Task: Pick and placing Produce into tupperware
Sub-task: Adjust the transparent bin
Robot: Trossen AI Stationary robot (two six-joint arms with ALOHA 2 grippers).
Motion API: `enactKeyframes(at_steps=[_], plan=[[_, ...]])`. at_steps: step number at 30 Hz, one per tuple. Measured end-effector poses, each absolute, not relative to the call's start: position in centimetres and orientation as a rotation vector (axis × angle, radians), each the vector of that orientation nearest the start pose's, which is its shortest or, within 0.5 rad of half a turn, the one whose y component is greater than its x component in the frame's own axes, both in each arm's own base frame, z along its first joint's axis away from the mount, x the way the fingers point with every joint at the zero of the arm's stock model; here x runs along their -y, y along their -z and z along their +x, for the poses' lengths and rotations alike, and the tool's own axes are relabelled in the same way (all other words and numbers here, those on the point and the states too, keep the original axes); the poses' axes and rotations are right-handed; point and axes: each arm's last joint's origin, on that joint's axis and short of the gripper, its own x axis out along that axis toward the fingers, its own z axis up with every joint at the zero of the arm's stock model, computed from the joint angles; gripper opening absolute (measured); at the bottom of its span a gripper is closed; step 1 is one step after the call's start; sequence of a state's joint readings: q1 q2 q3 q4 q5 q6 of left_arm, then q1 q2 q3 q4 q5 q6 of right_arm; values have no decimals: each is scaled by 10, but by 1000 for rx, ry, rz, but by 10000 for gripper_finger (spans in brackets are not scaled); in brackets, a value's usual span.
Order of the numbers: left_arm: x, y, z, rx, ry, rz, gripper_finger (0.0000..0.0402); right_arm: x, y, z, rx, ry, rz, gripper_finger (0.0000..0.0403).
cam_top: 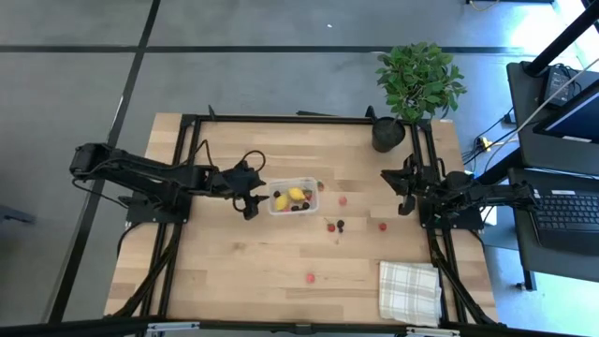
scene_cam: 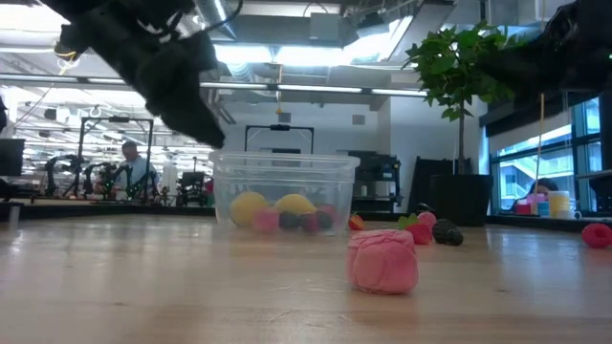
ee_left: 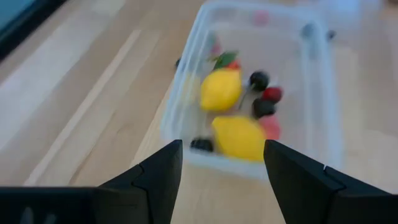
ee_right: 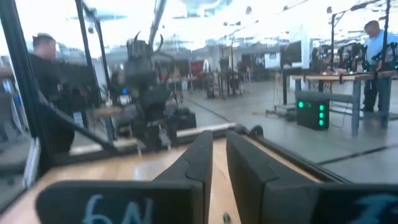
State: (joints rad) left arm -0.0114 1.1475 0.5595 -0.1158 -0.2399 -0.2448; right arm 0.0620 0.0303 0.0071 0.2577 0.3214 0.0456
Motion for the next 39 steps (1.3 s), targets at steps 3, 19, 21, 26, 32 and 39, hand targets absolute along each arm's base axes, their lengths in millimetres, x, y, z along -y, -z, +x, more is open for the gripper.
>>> enactKeyframes(at_steps=[3, 19, 21, 26, 32, 39], plan=[[2, -206, 223, -627, -273, -118, 218, 3, -193, 94, 293, 250, 106, 51], [66, -236, 237, -255, 136, 96, 218, 3, -198, 93, 340, 253, 86, 51], [72, -231, 241, -251, 161, 96, 218, 3, -197, 93, 330, 253, 84, 51], [82, -210, 254, -291, 189, 101, 218, 3, -203, 97, 275, 247, 73, 51], [93, -185, 272, -288, 337, 19, 218, 2, -223, 109, 108, 247, 98, 51], [98, -150, 284, -366, 352, -86, 218, 1, -246, 135, -32, 259, 89, 51]])
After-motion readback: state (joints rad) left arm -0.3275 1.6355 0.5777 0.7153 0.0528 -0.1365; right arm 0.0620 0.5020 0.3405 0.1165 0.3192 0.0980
